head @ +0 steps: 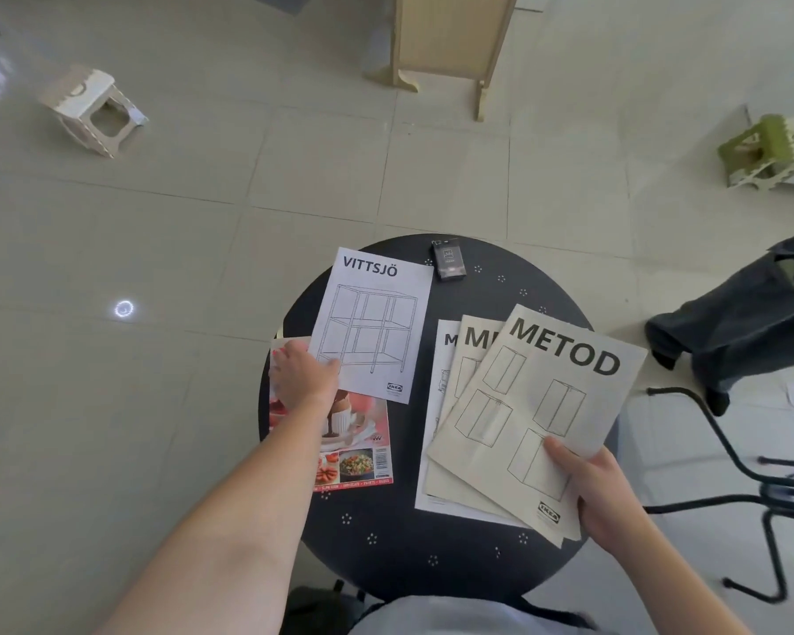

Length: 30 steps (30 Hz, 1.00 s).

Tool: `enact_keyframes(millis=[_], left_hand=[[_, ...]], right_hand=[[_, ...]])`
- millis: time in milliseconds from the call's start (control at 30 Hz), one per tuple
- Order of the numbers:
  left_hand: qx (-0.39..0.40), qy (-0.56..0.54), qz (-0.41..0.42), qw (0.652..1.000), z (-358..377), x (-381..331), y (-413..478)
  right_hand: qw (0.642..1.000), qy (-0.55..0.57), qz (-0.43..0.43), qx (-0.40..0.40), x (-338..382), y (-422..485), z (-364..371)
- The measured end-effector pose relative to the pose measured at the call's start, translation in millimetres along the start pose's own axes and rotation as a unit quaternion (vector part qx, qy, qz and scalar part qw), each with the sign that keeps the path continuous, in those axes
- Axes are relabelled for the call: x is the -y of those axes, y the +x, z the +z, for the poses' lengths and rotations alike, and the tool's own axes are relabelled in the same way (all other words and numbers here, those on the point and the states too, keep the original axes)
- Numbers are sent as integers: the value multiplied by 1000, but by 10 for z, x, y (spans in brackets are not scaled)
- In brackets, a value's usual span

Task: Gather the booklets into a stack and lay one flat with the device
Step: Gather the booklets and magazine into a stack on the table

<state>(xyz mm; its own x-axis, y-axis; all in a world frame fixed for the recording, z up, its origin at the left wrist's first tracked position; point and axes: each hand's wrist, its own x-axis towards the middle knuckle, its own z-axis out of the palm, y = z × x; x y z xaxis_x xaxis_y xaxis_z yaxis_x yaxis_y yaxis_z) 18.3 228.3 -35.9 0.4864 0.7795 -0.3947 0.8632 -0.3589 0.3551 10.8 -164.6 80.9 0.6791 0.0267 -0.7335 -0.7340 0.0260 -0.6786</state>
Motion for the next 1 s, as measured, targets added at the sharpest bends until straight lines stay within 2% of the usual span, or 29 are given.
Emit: enact_keyframes(millis=[167, 333, 567, 800, 1000], left_hand=[[3, 0, 16, 1000, -17, 2, 138], [94, -53, 30, 994, -116, 54, 201], [175, -131, 40, 975, -221, 291, 70], [190, -237, 46, 952, -339, 644, -271], [191, -286, 48, 938, -445, 796, -754]], right_hand=[[1000, 0, 3, -16, -19, -18, 28], [1000, 0, 8, -27, -11, -35, 75], [1000, 2, -1, -23, -11, -21, 163], [1000, -1, 2, -22, -61, -46, 201], [1000, -14, -17, 13, -38, -66, 158]])
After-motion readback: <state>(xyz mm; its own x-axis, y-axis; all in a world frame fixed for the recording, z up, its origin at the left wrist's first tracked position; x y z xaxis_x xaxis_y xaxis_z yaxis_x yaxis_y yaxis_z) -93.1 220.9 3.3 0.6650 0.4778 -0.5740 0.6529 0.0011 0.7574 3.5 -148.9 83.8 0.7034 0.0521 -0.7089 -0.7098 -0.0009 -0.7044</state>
